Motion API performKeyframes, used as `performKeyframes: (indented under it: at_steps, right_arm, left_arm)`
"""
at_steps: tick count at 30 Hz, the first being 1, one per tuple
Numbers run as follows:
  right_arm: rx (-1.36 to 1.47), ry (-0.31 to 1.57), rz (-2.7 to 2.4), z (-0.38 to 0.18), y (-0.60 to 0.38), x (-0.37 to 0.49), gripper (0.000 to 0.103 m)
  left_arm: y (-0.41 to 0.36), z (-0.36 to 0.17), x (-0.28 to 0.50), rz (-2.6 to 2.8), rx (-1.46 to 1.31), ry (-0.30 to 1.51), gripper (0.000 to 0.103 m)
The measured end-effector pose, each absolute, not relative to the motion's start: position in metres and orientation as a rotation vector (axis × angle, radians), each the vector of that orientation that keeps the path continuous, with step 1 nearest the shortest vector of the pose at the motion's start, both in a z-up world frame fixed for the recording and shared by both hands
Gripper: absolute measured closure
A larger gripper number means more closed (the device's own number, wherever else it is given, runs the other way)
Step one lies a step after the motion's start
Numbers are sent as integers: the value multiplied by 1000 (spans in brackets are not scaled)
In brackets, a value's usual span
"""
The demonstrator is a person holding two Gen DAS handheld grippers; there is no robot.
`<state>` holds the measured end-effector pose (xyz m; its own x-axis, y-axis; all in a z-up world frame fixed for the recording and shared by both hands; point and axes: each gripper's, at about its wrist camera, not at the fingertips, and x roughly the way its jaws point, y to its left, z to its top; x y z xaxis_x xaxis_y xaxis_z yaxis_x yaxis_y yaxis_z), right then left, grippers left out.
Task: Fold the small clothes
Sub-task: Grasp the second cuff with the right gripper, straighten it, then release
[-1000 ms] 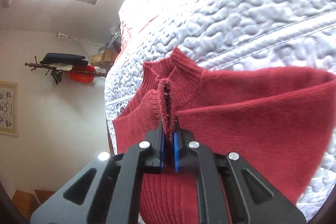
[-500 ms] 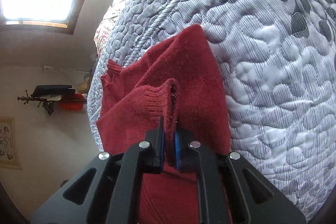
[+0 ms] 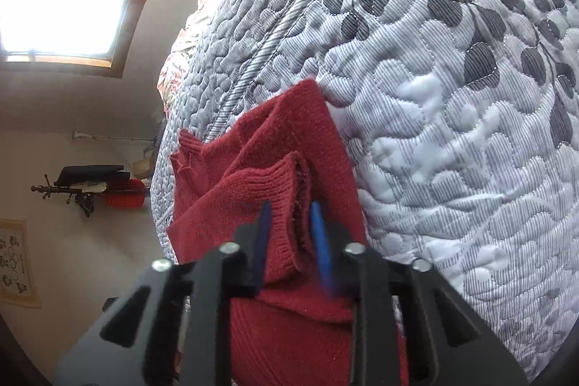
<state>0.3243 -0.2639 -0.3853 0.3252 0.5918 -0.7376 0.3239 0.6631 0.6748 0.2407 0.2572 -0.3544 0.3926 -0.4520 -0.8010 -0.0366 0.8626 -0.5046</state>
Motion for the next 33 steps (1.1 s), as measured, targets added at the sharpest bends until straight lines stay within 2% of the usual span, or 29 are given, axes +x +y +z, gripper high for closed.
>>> performKeyframes:
  at_steps: [3, 6, 12, 15, 16, 21, 23, 27, 28, 33]
  right_arm:
    - [783, 1233, 249, -367, -251, 320, 101]
    - [740, 1252, 262, -370, -237, 322, 101]
    - [773, 1324, 195, -414, -248, 314, 103]
    - [784, 1302, 205, -406, -252, 308, 102]
    - [789, 1289, 213, -401, -252, 307, 97]
    - [777, 1312, 230, -402, -246, 310, 97]
    - [778, 1330, 204, -412, -244, 313, 103]
    - [786, 1310, 192, -406, -246, 309, 103]
    - [789, 1302, 193, -402, -246, 306, 98]
    - [785, 1288, 191, -378, -251, 279, 94]
  left_arm:
    - [257, -360, 250, -287, -509, 1155, 40]
    - [258, -370, 260, -302, -534, 1168, 36]
    - [265, -412, 271, -257, -552, 1268, 36]
    - [264, -414, 272, -271, -531, 1274, 36]
    - [264, -414, 272, -276, -524, 1274, 36]
    - [269, -417, 270, -291, -555, 1266, 36]
    - [273, -419, 270, -293, -586, 1267, 36]
    - [287, -422, 269, -298, -695, 1269, 36]
    - [292, -422, 269, -294, -733, 1272, 36]
    - [310, -399, 255, -248, -794, 1250, 30]
